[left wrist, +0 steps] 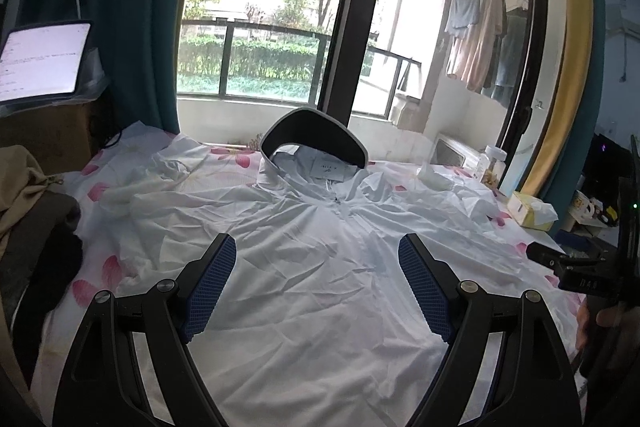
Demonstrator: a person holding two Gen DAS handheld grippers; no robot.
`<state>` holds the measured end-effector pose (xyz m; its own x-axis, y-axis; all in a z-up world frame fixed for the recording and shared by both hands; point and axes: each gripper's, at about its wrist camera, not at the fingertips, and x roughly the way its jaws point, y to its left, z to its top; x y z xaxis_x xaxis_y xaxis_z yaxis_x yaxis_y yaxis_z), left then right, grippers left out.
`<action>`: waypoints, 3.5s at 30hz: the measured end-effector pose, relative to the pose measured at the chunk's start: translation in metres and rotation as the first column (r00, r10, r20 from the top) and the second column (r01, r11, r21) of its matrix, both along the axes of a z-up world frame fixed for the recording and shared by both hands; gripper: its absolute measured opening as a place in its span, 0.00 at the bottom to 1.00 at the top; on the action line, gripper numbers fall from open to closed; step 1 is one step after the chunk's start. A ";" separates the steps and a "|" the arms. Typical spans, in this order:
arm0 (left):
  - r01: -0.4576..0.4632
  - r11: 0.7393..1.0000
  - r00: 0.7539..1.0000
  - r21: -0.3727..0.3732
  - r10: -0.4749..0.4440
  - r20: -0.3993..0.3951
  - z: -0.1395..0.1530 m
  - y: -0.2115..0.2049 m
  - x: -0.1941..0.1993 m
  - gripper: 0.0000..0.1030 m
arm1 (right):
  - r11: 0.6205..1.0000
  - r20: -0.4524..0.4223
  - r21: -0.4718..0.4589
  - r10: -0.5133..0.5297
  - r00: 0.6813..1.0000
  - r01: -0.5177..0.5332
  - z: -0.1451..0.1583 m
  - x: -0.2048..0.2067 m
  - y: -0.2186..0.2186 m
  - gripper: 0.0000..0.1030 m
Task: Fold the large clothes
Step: 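Move the right gripper to the crumpled jacket sleeve and close on it, then lift the sleeve with the right gripper, lay it across the jacket body, open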
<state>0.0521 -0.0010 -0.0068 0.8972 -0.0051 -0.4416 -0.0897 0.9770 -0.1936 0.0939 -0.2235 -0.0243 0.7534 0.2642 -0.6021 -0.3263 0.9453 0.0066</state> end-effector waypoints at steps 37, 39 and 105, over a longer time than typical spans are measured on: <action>-0.049 0.997 0.967 -0.066 0.031 -0.254 -0.077 0.050 0.181 0.83 | 0.972 -0.109 -0.229 0.021 0.994 -0.045 -0.042 0.288 0.016 0.47; -0.064 0.996 0.963 -0.068 0.043 -0.265 -0.081 0.053 0.187 0.83 | 0.971 -0.114 -0.237 0.012 0.993 -0.039 -0.048 0.298 0.016 0.46; -0.358 0.933 0.926 -0.029 0.351 -0.142 -0.011 0.174 0.008 0.83 | 0.891 -0.022 0.107 0.445 0.895 -0.440 0.030 0.145 0.218 0.02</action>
<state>0.0605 0.1733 -0.0174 0.7785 0.2757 -0.5639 -0.4565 0.8652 -0.2073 0.2390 -0.0056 0.0060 0.5178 0.6228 -0.5865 -0.7079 0.6969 0.1150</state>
